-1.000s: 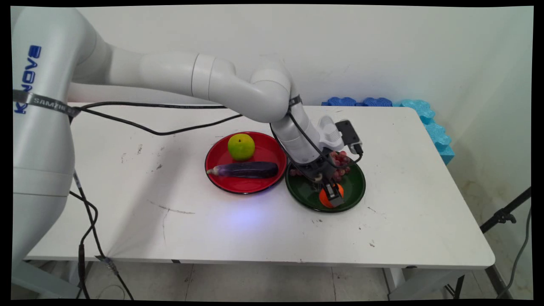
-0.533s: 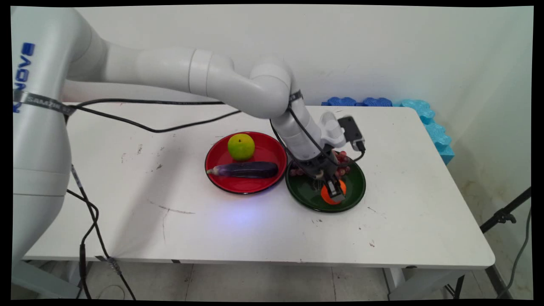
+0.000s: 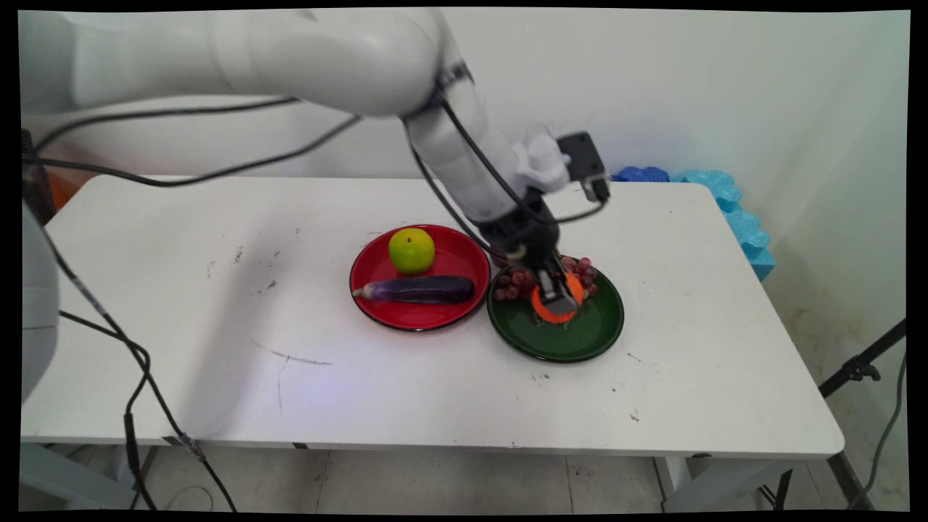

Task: Place the picked object on the table

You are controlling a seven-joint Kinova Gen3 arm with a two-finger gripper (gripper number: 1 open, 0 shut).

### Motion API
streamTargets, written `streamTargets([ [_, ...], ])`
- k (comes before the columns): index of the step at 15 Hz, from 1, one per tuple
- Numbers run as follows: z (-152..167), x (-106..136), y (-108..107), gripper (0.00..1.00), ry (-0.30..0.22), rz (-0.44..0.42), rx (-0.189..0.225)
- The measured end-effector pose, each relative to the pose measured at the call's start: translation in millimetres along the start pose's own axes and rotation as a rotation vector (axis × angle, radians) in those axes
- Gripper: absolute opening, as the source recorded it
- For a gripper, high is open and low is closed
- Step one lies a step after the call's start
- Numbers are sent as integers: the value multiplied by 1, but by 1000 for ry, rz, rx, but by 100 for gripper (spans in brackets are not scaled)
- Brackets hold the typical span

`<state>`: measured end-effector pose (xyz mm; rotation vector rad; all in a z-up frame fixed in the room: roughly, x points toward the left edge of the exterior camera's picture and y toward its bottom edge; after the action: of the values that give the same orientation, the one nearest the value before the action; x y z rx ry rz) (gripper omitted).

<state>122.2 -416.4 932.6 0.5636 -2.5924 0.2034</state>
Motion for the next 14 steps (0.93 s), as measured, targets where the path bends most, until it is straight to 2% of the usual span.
streamTargets([
  [4,-51,-27,6,0,-24,18,-15],
  [7,-67,-57,8,0,-46,33,-25],
  [10,-64,-82,8,0,-47,57,-31],
  [14,-40,-106,7,0,-36,88,-42],
])
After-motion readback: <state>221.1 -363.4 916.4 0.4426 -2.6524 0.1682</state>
